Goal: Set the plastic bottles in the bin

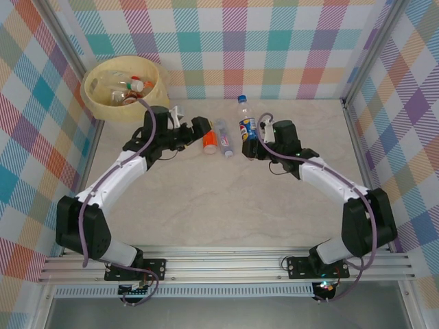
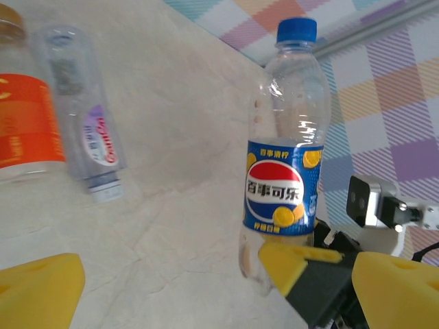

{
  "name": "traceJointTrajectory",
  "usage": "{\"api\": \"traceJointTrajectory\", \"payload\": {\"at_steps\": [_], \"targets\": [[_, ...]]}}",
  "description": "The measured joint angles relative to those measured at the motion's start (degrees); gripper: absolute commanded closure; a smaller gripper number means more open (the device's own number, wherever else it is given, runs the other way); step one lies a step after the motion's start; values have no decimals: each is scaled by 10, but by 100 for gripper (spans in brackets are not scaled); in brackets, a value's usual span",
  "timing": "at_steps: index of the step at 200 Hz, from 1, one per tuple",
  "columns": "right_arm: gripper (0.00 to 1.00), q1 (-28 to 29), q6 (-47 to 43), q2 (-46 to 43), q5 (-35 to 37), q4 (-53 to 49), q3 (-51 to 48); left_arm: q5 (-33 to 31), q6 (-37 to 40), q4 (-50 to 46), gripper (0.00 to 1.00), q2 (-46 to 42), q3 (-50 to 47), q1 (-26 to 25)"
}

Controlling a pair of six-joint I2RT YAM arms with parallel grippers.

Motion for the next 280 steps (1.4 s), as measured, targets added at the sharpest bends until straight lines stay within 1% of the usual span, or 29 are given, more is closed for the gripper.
{"api": "traceJointTrajectory", "payload": {"at_steps": [45,84,115,157,188,214,224,235,253,267,280], "targets": [[51,30,0,-17,-50,26,-7,31,-5,37,0,50,39,-36],[50,43,0,-10,-93,55,-7,43,-8,60,0,86,76,-45],[50,50,3,4,-121,69,-6,38,-11,71,0,113,96,-48],[49,55,7,15,-144,79,6,18,-12,70,2,128,104,-53],[49,55,19,20,-158,82,14,14,-12,71,14,141,116,-58],[48,54,25,26,-157,81,17,15,-14,72,33,148,116,-58],[46,54,26,28,-157,78,17,16,-16,72,38,148,117,-58],[40,54,23,28,-155,73,20,16,-18,71,41,148,117,-59],[23,54,14,28,-156,56,30,18,-19,71,41,148,119,-59],[16,54,-4,28,-163,45,40,17,-17,68,42,148,122,-59],[7,55,-22,27,-167,42,46,14,-17,65,42,148,124,-59]]}}
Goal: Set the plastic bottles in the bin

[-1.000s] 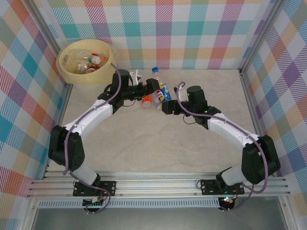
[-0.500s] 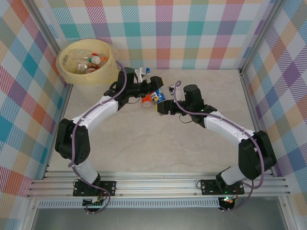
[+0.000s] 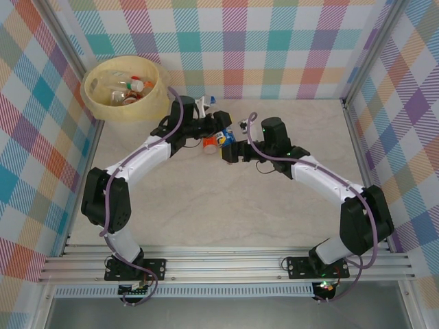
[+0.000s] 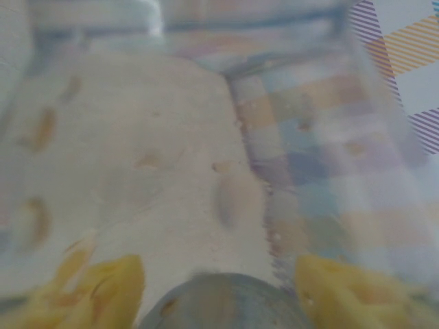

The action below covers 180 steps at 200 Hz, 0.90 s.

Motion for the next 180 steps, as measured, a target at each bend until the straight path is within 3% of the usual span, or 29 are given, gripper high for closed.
{"api": "traceJointTrajectory", "payload": {"at_steps": [11,102,180], "targets": [[0,0,-13,-3,-1,-4,0,-2,2,-6,42,0,2,0],[0,0,-112,-90,43,-59,-4,-37,21,-40,42,-6,2,1],[0,0,-98,-187,200,42,-106,-136,123,-184,42,-72,96,47]]}}
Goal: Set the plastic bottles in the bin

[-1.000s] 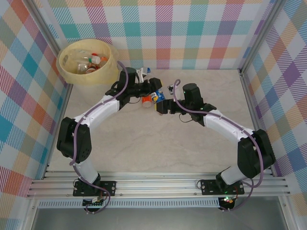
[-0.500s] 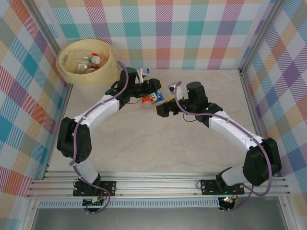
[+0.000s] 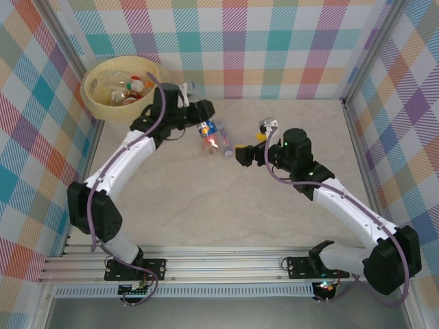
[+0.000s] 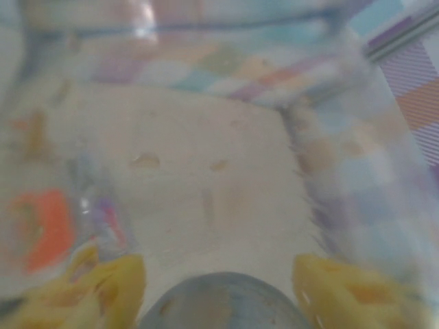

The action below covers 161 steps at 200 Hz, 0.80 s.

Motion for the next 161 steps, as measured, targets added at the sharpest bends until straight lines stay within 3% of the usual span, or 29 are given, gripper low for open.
{"api": "traceJointTrajectory", "payload": {"at_steps": [38,89,124,161], "targets": [[0,0,16,6,34,21,-4,-80,65,-35,40,-47,68,19],[0,0,29,34,49,28,-4,-192,143,-68,39,-32,216,69],[0,0,37,47,55,36,-4,-238,122,-66,39,-1,274,131],[0,0,52,78,59,37,-2,-267,28,-53,39,44,276,198]]}}
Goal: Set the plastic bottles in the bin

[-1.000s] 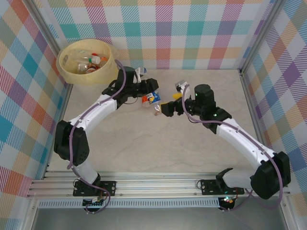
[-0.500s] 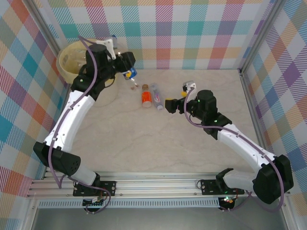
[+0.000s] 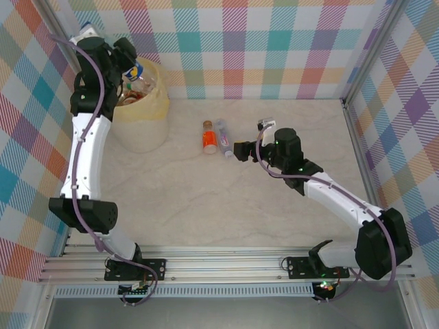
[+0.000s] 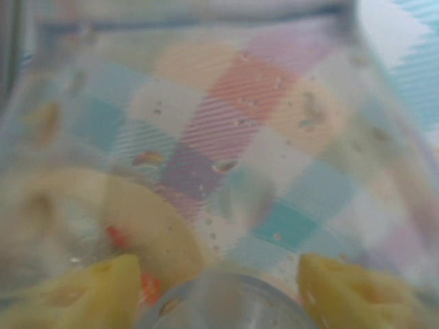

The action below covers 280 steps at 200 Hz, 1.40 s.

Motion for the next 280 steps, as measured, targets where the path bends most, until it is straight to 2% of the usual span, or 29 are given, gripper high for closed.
{"api": "traceJointTrajectory", "payload": {"at_steps": [37,57,110,122,143,173,193,237,280], "targets": [[0,0,13,26,-5,-1,16,-51,-84,28,39,49,-1,24],[0,0,15,28,-6,-1,22,-57,-125,35,39,68,-1,27],[0,0,20,28,-9,-2,23,-109,-205,-9,37,96,-1,32],[0,0,22,28,-10,-2,23,-112,-220,-19,31,101,-1,37],[0,0,24,30,-10,-2,24,-106,-245,-50,10,123,17,46],[0,0,28,32,-11,-4,26,-90,-246,-127,1,178,109,50],[0,0,29,32,-11,-4,26,-86,-236,-161,0,179,141,50],[0,0,39,42,-17,-4,29,-107,-211,-189,0,140,144,55],[0,0,45,45,-20,-5,30,-39,-184,-172,0,140,144,88]]}}
